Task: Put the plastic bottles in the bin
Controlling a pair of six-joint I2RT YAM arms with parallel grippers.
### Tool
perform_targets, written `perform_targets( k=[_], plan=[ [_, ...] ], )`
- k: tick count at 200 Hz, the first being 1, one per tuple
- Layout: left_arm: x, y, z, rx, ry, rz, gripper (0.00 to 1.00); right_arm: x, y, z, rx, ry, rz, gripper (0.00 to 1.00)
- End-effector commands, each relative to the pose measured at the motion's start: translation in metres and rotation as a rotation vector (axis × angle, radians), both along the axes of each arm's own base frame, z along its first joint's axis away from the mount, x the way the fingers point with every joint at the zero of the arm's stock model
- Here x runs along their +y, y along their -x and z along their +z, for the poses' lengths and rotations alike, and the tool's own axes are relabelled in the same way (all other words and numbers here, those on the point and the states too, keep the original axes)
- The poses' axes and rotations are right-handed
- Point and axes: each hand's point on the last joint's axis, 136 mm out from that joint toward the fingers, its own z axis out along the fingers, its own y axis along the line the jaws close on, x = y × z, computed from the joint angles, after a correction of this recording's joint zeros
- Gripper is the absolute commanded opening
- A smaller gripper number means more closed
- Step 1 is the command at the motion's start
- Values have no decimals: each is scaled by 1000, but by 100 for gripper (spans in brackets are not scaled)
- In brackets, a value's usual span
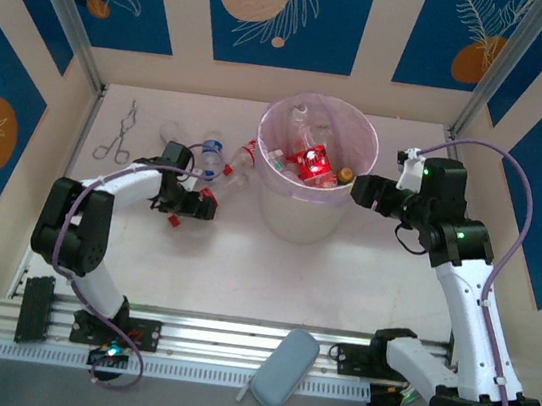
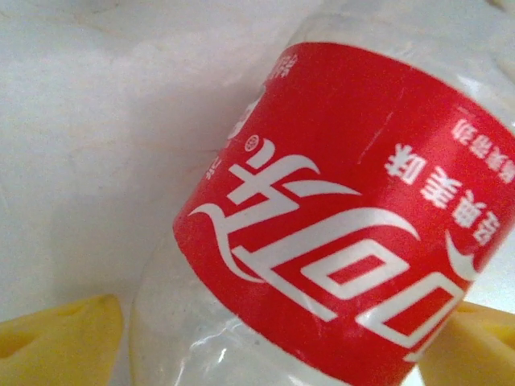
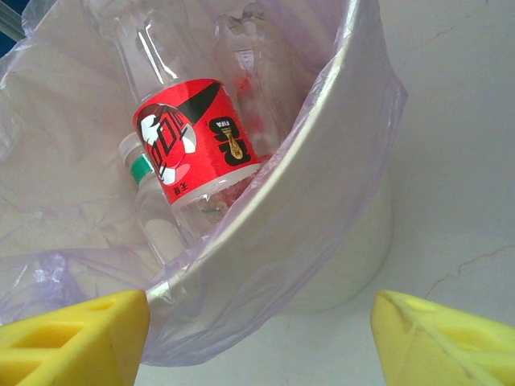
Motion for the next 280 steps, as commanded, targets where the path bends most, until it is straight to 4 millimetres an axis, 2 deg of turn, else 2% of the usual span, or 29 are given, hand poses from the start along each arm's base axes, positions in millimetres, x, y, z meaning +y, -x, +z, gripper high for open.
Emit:
perform_targets(
  k=[1,50,91,124,157,187,212,226,253,280],
  plan=[
    [-9,-15,7,-42,2,-40,98,3,3,2,4,-27,8,74],
    [-28,-30,0,-53,58,-83,98,2,3,0,9,-26,3,74],
    [-24,-22,-2,-42,47,-77,81,0,4,0,11,-15,-4,74],
    [-26,-7,18,-51,82,-74,67,6,3,8,-6,-40,17,73],
    [-28,10,54,-106,142,-60,65,13,2,16,-21,-49,36,73],
    [-17,22,93,-195,131,-31,64,33,3,35,-56,-64,108,73],
    [-2,20,127,-301,95,49,48,65,2,59,-119,-64,194,73],
    [-2,19,148,-361,125,70,43,80,1,74,-161,-48,228,73],
    [-11,17,199,-515,255,82,36,114,-1,106,-248,-102,313,74],
    [-38,25,254,-645,469,3,31,160,-6,122,-284,-143,420,77]
  ],
)
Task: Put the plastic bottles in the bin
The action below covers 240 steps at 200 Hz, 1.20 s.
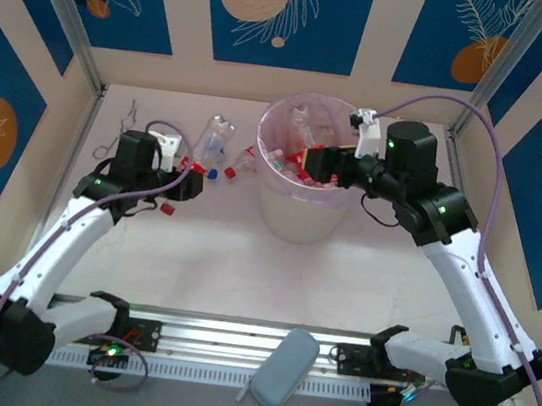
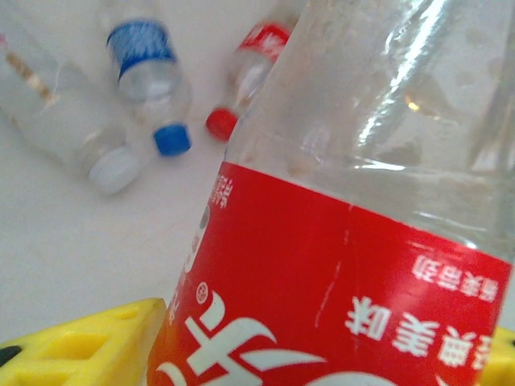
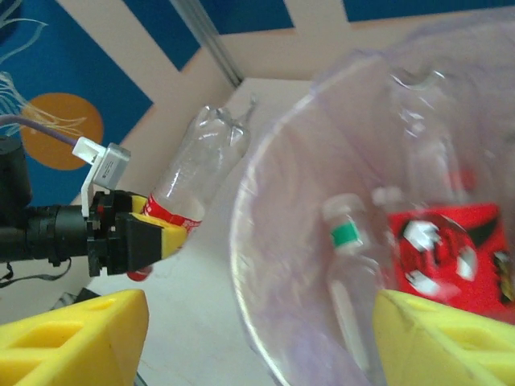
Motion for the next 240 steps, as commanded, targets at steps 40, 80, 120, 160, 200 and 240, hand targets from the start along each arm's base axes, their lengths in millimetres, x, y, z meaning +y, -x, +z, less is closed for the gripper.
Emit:
perform_targets(
  k=[40,80,120,160,200,240],
  plan=[
    [-54,19,108,-294,317,-228,24,90,-27,42,-91,-87,172,84],
    [-70,32,125,-341,342,-311,23,122,-45,50,-96,-122,229,86],
    [-80,34,128,-336,351,-339,23,142,-53,51,-82,-159,280,87],
    [-81,31,124,-326,355,-317,23,151,-54,47,-61,-169,306,79],
    [-77,26,122,-330,353,-277,39,148,-53,46,-64,-157,291,65],
    [-70,26,131,-379,351,-242,89,141,-56,61,-118,-149,272,59]
  ],
)
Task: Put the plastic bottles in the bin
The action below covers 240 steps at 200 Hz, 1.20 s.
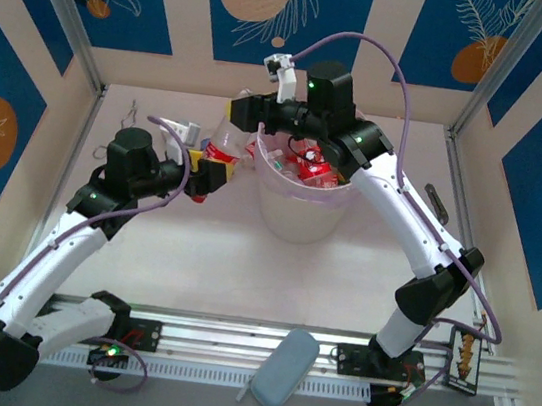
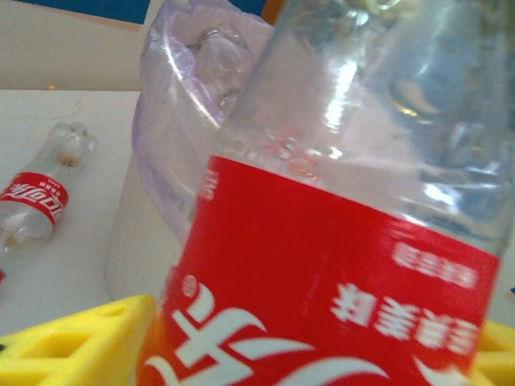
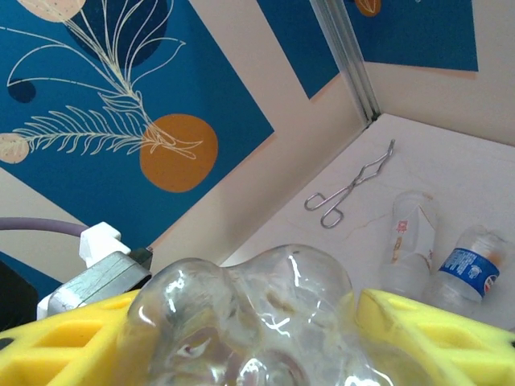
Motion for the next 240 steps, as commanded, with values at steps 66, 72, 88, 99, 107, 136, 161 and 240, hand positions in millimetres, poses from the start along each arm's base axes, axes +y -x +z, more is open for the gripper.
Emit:
perform_targets(
  k=[66,72,88,99,107,136,161,240],
  plan=[
    [56,1,48,-151,-42,287,100,-77,-8,100,-302,-23,-200,57],
    [61,-2,43,-130,-75,315,100,-88,-8,107,-317,-28,-224,57],
    [60,-11,39,-102,-105,326,100,-116,-11,119,-347,-28,-288,57],
    [53,-16,40,-96,-88,303,100,-136,-15,123,-360,-20,-341,57],
    [47,-21,41,-92,-71,287,100,-150,-17,124,-362,-11,-380,57],
    [27,-36,47,-91,-48,236,97,-197,-22,127,-379,-9,-502,57],
    [4,-51,40,-79,-118,205,96,-228,-31,119,-392,44,-616,57],
    [-53,-83,7,-27,-229,133,99,-254,-61,54,-292,359,-682,56]
  ],
)
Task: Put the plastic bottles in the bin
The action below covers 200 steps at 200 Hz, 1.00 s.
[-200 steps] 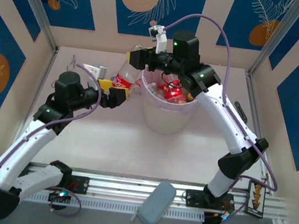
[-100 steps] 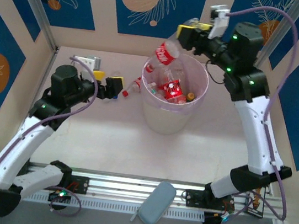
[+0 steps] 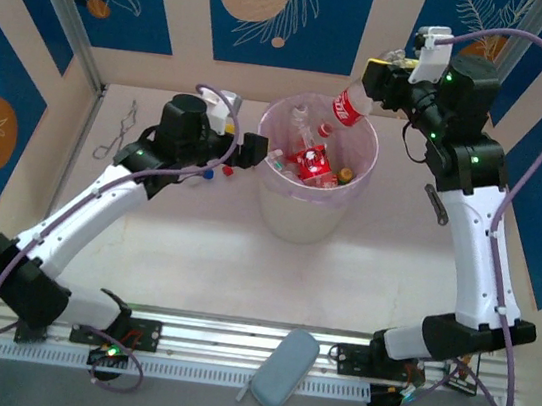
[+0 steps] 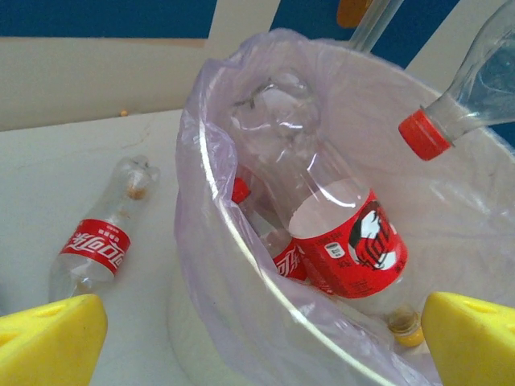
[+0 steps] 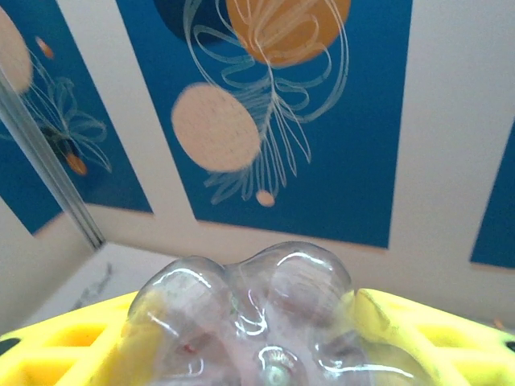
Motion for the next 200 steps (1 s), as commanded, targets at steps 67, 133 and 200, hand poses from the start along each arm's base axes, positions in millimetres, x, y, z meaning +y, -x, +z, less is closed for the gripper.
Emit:
perform_targets(
  k=[67,133,200],
  plan=[
    [-29,-16,-13,16,-11,-31,93,0,-18,-59,188,239,-14,55],
    [-32,-19,-22,33,-21,-31,90,16,-35,-111,376,174,147,55],
    [-36,-20,-27,42,-13,-43,89,47,-45,-170,528,268,279,57]
  ],
)
